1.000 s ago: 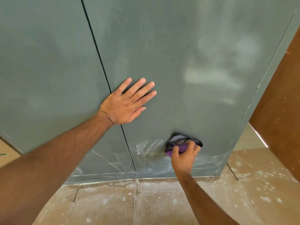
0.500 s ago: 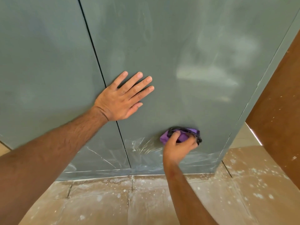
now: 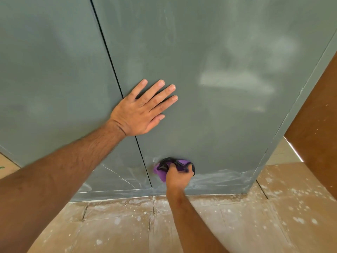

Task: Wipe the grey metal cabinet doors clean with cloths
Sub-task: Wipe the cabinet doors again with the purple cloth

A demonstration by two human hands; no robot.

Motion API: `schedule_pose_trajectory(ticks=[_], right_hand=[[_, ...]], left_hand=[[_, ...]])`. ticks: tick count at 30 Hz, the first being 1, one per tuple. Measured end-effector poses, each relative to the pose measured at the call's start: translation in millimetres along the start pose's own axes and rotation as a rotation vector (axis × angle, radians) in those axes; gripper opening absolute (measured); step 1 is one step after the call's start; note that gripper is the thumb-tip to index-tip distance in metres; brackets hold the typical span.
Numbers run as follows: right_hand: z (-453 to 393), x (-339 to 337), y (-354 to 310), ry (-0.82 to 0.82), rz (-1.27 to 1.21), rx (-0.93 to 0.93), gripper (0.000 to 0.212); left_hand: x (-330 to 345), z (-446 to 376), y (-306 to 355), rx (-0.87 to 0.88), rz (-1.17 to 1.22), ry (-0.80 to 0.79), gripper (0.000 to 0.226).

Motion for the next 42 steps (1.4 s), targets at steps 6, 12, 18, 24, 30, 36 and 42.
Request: schedule_pose_trajectory(ticks=[6, 12, 18, 24, 30, 36, 42], right_hand=[[-3.0, -9.0, -52.6, 0.265, -0.159, -0.346, 0.022], [7.0, 20.8, 16.7, -0.024, -0.071, 0.12, 0.021], [19.7, 21.2, -19.1, 0.006, 0.032, -0.329, 0.013], [-16.7, -3.1, 39.2, 0.068, 0.071, 0.202, 0.019], [14.6, 17.0, -28.3, -0.132, 0.21, -0.315, 0.014], [12.9, 20.3, -46.1, -0.448, 0.27, -0.173, 0.017], [33.2, 34.9, -77.1, -0.613, 0.1, -0.088, 0.024]], left_hand=[[0.5, 2.5, -0.4, -0.011, 0.011, -0.007, 0.066], [-0.8, 1.4, -0.9, -0.008, 0.015, -0.004, 0.065], [-0.4, 1.9, 0.0, -0.015, 0.025, -0.01, 0.065], [-3.3, 1.5, -0.1, 0.006, 0.044, 0.01, 0.064], [-6.7, -0.2, -2.4, -0.015, 0.078, -0.013, 0.063], [-40.2, 29.0, 25.5, -0.215, 0.482, -0.196, 0.041], [-69.0, 152.8, 103.2, -1.245, 1.085, -0.535, 0.016]])
Point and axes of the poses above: each hand's wrist, its own z-axis away from the middle knuckle, its own x-axis out of the palm, y = z × x, the point moved 7 cm from there along -z, towards the middle knuckle, and after that the axes turned 7 degrees about -z, right-handed, at the moved point
